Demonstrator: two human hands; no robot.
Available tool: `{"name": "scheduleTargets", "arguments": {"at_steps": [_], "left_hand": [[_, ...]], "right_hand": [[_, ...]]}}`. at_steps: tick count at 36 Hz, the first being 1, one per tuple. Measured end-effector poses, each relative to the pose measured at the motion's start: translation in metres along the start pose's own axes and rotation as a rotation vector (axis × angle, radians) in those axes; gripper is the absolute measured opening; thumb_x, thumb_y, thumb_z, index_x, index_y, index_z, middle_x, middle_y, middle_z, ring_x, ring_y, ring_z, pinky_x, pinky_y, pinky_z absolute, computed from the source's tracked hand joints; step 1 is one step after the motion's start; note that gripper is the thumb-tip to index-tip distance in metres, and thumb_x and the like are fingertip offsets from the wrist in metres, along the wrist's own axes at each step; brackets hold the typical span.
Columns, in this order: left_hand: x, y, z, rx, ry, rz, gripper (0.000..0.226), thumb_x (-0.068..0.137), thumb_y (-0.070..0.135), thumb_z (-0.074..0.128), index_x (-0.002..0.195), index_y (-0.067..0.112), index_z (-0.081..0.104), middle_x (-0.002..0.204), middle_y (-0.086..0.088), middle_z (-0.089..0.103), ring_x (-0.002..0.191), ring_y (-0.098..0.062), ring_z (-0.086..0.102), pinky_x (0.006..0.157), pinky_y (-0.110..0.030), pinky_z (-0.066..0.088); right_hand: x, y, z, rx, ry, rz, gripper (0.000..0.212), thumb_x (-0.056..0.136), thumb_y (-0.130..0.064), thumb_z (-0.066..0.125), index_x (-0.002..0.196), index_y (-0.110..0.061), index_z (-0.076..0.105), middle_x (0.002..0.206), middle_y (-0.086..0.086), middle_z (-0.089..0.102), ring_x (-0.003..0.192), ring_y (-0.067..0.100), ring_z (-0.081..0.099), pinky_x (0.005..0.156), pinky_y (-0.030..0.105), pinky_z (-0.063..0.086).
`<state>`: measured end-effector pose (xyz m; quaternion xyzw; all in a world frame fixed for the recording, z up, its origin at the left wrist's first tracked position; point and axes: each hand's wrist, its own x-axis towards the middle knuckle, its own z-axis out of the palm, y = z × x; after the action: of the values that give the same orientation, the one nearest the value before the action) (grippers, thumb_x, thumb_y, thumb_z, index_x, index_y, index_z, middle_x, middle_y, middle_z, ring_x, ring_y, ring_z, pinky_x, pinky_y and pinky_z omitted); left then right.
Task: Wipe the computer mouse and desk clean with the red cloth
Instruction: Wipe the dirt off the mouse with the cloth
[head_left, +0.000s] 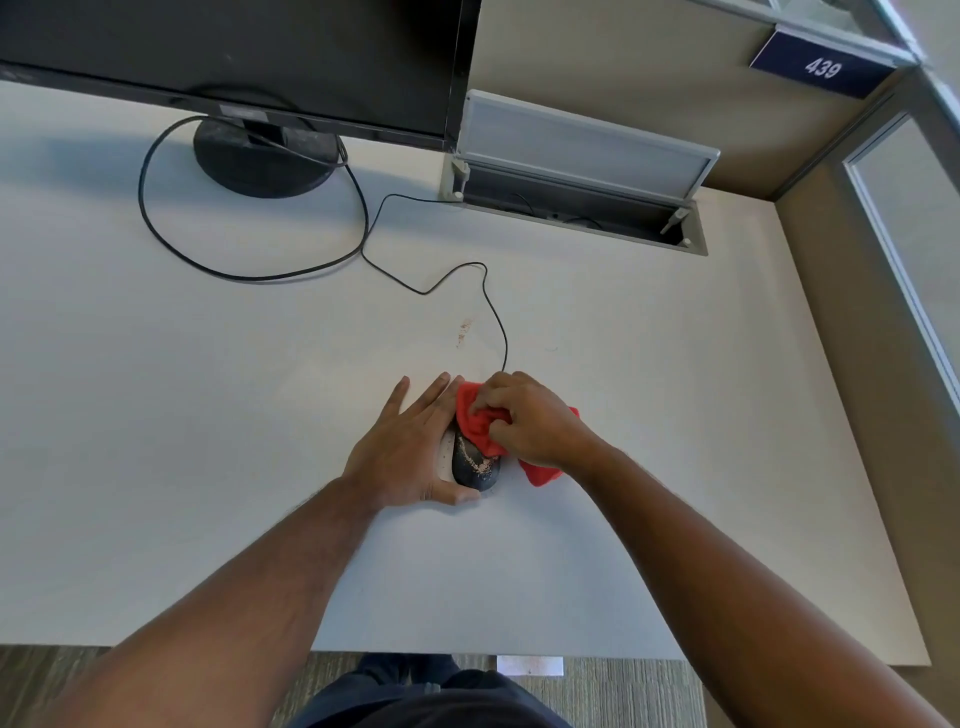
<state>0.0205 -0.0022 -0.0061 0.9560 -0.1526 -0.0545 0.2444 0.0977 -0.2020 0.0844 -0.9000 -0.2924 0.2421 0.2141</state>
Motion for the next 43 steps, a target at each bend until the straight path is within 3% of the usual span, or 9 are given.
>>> {"name": "scheduleTargets", "arguments": {"at_steps": [4,9,17,24,28,31,34,38,43], "left_hand": [[0.0,-0.001,0.001,0.011,0.004,0.009,0.144,0.065,0.098,0.06,0.17,0.018,0.003,0.178,0.004,0.014,0.163,-0.006,-0.007,0.132,-0.05,-0.005],[0.0,-0.002,0.002,0.033,-0.012,-0.006,0.146,0.065,0.101,0.056,0.169,0.012,0.006,0.178,0.0,0.014,0.163,-0.006,-0.006,0.132,-0.05,-0.003],[0.0,0.0,0.001,0.035,-0.002,0.005,0.145,0.065,0.098,0.06,0.169,0.014,0.003,0.178,0.002,0.013,0.163,-0.006,-0.007,0.132,-0.051,-0.004],[-0.001,-0.002,0.002,0.031,0.001,0.007,0.134,0.064,0.098,0.062,0.163,0.018,0.022,0.178,-0.001,0.015,0.164,-0.009,-0.002,0.132,-0.054,0.0],[-0.001,0.0,0.001,0.022,0.004,-0.004,0.128,0.062,0.095,0.064,0.16,0.022,0.024,0.178,0.001,0.015,0.163,-0.007,-0.003,0.132,-0.053,-0.002],[-0.001,0.0,0.0,0.022,0.008,-0.007,0.129,0.062,0.096,0.063,0.16,0.022,0.025,0.177,0.002,0.015,0.163,-0.006,-0.004,0.132,-0.053,-0.001],[-0.001,0.0,-0.001,0.037,0.007,-0.007,0.131,0.063,0.097,0.062,0.162,0.019,0.025,0.178,0.002,0.014,0.163,-0.006,-0.004,0.132,-0.053,-0.002],[-0.001,0.001,0.0,0.046,0.01,-0.009,0.132,0.063,0.096,0.062,0.162,0.019,0.023,0.178,0.002,0.014,0.163,-0.007,-0.003,0.132,-0.053,-0.001],[-0.001,-0.001,0.002,0.029,0.014,-0.007,0.133,0.062,0.097,0.063,0.162,0.02,0.022,0.177,0.002,0.015,0.163,-0.006,-0.004,0.132,-0.054,-0.001]], "right_hand": [[0.0,0.003,0.007,-0.005,0.058,0.012,0.042,0.084,-0.011,0.054,0.121,-0.023,0.07,0.121,-0.007,0.061,0.11,0.014,0.046,0.093,0.032,0.043],[-0.006,0.0,0.003,0.021,0.006,-0.034,0.032,0.074,-0.02,0.055,0.097,-0.031,0.075,0.097,-0.025,0.057,0.099,-0.003,0.047,0.079,0.018,0.037],[-0.01,0.004,0.015,0.092,0.102,0.037,0.049,0.081,-0.009,0.051,0.124,-0.021,0.071,0.128,-0.006,0.061,0.117,0.016,0.047,0.101,0.034,0.042],[-0.025,-0.001,-0.003,0.155,-0.058,0.042,0.034,0.071,-0.02,0.056,0.092,-0.035,0.077,0.101,-0.021,0.064,0.102,0.006,0.057,0.086,0.027,0.05],[-0.023,0.007,-0.011,0.487,0.203,0.259,0.028,0.065,-0.016,0.054,0.074,-0.032,0.074,0.078,-0.016,0.071,0.066,-0.001,0.064,0.061,0.018,0.047],[-0.015,0.013,-0.008,0.413,0.342,0.284,0.034,0.077,-0.008,0.059,0.089,-0.036,0.074,0.095,-0.019,0.068,0.085,-0.006,0.061,0.074,0.008,0.042],[-0.009,0.015,0.002,0.306,0.207,0.261,0.039,0.081,-0.005,0.059,0.109,-0.026,0.076,0.114,-0.006,0.064,0.099,0.008,0.057,0.086,0.022,0.042],[-0.014,0.01,0.013,0.26,0.165,0.248,0.043,0.078,-0.015,0.057,0.115,-0.026,0.073,0.117,-0.009,0.06,0.103,0.011,0.056,0.081,0.017,0.038],[-0.033,0.008,0.009,0.189,0.11,0.167,0.037,0.079,-0.012,0.059,0.111,-0.023,0.074,0.113,-0.01,0.061,0.099,0.011,0.056,0.083,0.026,0.045]]}}
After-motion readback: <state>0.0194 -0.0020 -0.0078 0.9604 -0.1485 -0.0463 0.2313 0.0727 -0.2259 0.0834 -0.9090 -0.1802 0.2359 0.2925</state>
